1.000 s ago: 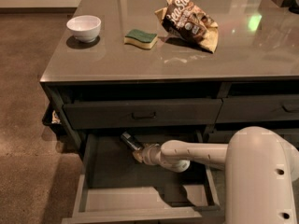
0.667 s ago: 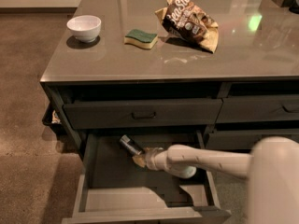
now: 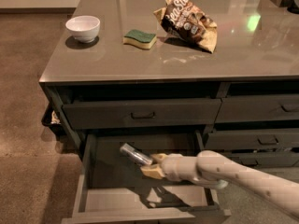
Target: Pick redbull can from middle drawer and place on counter
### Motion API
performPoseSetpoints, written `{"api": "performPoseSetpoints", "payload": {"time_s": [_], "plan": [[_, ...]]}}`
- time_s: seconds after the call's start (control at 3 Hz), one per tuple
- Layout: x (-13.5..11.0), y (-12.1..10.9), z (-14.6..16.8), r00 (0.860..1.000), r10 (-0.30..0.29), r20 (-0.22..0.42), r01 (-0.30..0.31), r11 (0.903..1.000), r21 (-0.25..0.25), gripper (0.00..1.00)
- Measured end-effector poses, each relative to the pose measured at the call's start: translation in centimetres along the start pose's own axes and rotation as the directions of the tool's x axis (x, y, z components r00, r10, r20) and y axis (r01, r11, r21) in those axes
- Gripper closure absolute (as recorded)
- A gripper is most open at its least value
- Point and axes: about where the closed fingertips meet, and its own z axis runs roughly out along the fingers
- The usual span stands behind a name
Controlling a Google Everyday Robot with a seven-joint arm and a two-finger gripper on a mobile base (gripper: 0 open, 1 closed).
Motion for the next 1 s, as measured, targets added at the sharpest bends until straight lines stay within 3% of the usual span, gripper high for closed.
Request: {"api": "performPoseSetpoints", "payload": {"time_s": [0.33, 0.67, 1.0], "plan": [[-1.1, 0.0, -6.0, 0.998, -0.061, -0.011, 0.06, 0.9976, -0.033, 1.0], [-5.1, -1.0, -10.5, 0.987, -0.157, 0.029, 0.158, 0.9862, -0.05, 1.0], [-11.0, -2.4, -13.2, 0.963, -0.236, 0.128, 0.243, 0.9689, -0.043, 1.0]]}}
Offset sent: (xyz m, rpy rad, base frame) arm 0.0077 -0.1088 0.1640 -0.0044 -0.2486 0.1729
